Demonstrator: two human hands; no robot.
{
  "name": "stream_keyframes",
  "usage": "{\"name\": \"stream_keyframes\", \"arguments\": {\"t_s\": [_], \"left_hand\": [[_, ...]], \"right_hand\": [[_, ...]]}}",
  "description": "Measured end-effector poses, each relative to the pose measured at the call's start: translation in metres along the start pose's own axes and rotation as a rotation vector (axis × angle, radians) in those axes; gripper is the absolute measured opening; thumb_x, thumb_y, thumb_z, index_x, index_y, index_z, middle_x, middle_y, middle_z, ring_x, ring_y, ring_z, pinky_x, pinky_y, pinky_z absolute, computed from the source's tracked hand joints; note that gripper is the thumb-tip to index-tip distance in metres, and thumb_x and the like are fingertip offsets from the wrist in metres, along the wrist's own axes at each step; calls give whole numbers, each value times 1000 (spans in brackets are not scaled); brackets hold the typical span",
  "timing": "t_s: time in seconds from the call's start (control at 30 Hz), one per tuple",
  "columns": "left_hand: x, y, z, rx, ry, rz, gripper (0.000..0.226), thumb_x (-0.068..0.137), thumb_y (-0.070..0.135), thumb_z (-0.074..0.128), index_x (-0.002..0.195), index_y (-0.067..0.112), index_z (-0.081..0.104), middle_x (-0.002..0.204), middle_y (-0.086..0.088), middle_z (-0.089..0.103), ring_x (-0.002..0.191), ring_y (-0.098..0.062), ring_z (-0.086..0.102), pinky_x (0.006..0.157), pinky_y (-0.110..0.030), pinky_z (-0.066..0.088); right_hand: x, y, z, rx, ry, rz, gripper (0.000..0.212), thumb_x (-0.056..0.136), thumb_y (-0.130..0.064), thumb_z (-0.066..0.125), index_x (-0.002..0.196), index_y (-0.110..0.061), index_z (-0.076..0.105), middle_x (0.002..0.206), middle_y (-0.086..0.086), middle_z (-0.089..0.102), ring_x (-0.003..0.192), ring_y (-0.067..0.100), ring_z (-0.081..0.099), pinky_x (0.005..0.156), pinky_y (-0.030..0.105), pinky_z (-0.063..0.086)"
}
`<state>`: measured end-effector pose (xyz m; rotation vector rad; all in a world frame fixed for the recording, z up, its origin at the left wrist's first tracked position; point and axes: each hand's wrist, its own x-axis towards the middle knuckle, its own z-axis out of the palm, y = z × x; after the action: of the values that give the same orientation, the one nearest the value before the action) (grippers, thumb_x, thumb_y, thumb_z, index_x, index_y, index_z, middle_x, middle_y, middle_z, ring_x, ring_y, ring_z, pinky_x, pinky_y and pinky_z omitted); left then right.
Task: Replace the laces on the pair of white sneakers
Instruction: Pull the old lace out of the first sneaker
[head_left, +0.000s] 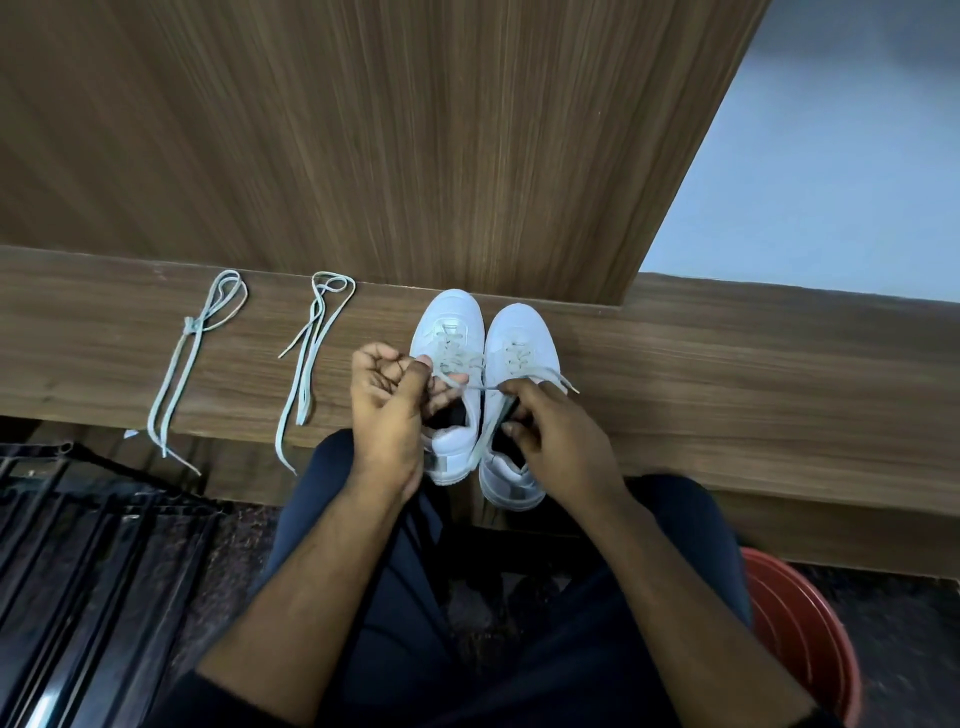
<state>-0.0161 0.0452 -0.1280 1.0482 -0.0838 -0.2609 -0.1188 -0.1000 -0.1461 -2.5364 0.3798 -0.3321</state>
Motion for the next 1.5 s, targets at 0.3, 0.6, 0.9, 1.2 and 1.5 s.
{"name": "stream_keyframes", "arguments": {"t_s": [0.3,0.6,0.9,1.2,1.5], "left_hand": [[-12,9,7,-139,-189,-326,16,99,2,53,93,17,56,64,-4,57,62,-15,68,53,-27,60],[-33,-6,12,629,-494,9,27,91,8,68,109,28,60,85,9,70,79,-3,63,69,-27,51],[-31,12,23,389,-219,123,22,102,4,52,97,7,73,86,7,77,90,-7,71,81,-17,52],[-28,23,16,400,-166,430,24,102,8,56,112,17,75,112,-4,76,119,-27,65,104,-44,49],[-11,3,21,790,-391,95,65,85,-17,46,139,19,55,128,9,66,120,-5,61,101,-26,49]], "right_hand": [[13,-12,-15,-47,137,17,16,93,-22,60,101,-25,73,92,-5,64,86,21,63,66,38,52],[11,-106,-91,340,224,-299,15,92,-5,64,96,-10,77,90,-8,71,87,5,68,77,20,51],[2,-77,-80,351,135,-115,32,97,-7,58,124,-22,66,105,-12,72,96,1,66,87,22,53],[26,-16,-39,-138,-51,-143,25,94,-25,63,118,-27,71,98,-2,62,95,19,55,74,38,48],[49,3,-35,-1,121,-69,13,87,-16,62,93,-20,73,81,-13,51,85,16,49,65,31,39]]}}
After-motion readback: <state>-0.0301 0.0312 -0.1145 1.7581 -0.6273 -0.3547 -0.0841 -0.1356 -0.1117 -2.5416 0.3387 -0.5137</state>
